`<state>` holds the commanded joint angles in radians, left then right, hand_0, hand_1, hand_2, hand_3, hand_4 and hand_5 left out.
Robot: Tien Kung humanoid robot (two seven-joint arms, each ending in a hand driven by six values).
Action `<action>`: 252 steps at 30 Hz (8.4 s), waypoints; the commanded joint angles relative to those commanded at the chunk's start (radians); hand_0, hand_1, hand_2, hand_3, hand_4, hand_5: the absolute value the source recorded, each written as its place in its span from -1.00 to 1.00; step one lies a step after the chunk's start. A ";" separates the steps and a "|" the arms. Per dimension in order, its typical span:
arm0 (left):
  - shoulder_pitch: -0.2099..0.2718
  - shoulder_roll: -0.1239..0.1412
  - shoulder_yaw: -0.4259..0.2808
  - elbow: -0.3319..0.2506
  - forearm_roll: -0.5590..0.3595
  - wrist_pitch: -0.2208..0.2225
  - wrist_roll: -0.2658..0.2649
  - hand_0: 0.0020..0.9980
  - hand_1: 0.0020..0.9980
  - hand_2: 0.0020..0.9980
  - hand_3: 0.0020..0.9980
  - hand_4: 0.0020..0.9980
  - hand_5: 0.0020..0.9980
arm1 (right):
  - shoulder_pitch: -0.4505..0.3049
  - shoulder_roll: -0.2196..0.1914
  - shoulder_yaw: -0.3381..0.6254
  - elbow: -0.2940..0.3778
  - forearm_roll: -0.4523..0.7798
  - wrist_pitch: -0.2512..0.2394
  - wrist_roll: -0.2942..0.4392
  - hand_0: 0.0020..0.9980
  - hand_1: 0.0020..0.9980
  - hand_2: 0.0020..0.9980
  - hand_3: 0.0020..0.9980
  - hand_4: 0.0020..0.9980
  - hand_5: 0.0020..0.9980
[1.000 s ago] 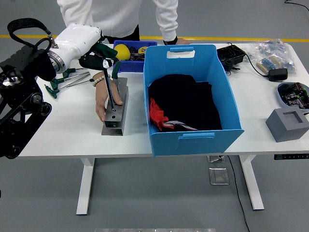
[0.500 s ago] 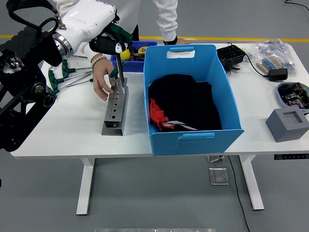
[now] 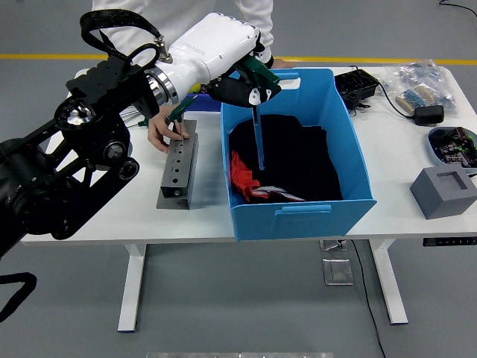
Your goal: Lift tool from toolbox,place it in box,lift tool from toolbox,place it in box
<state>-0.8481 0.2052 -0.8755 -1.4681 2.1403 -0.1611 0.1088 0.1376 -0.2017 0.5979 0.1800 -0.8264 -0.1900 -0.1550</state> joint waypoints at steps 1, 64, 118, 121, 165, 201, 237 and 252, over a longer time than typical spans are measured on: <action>-0.004 -0.006 0.010 0.014 -0.004 0.007 -0.006 -0.60 -0.99 -0.91 -0.76 0.40 -0.16 | 0.001 -0.001 -0.001 0.000 0.001 0.000 0.000 0.25 0.24 0.36 0.06 0.57 0.14; -0.047 -0.044 0.126 0.388 0.097 0.012 -0.097 -0.04 0.07 0.09 0.18 0.60 -0.01 | 0.021 -0.019 -0.066 0.000 0.031 0.011 0.004 0.25 0.24 0.37 0.07 0.57 0.14; 0.118 -0.023 -0.164 0.383 0.067 0.187 -0.009 0.25 0.39 0.49 0.29 0.71 0.14 | 0.024 -0.019 -0.076 0.000 0.038 0.011 0.005 0.25 0.24 0.36 0.06 0.57 0.14; 0.206 -0.039 -0.272 0.310 -0.053 0.263 0.051 0.25 0.39 0.49 0.29 0.71 0.14 | 0.024 -0.018 -0.066 0.000 0.030 0.012 0.004 0.25 0.24 0.36 0.06 0.57 0.14; 0.424 -0.067 -0.252 0.288 -1.904 0.516 0.137 -0.28 0.08 0.36 0.87 0.59 0.74 | 0.018 -0.010 -0.050 0.000 -0.005 0.011 -0.002 0.24 0.24 0.36 0.06 0.56 0.14; 0.266 -0.073 -0.091 0.539 -2.111 0.308 0.060 -0.08 0.24 0.54 0.91 0.73 0.84 | 0.040 -0.013 -0.093 0.000 0.029 0.010 0.002 0.24 0.24 0.36 0.06 0.55 0.14; 0.181 -0.103 -0.073 0.665 -2.184 0.262 0.024 0.10 0.32 0.65 0.82 0.81 0.93 | 0.054 -0.014 -0.096 0.004 0.014 0.013 -0.001 0.24 0.24 0.36 0.06 0.55 0.14; 0.195 -0.101 -0.077 0.613 -2.181 0.270 0.021 0.20 0.40 0.76 0.74 0.80 0.96 | 0.039 -0.013 -0.087 0.005 0.002 0.016 -0.004 0.24 0.24 0.36 0.06 0.55 0.14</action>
<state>-0.6530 0.1046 -0.9522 -0.8548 -0.0407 0.1092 0.1295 0.1770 -0.2146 0.5108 0.1845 -0.8242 -0.1735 -0.1589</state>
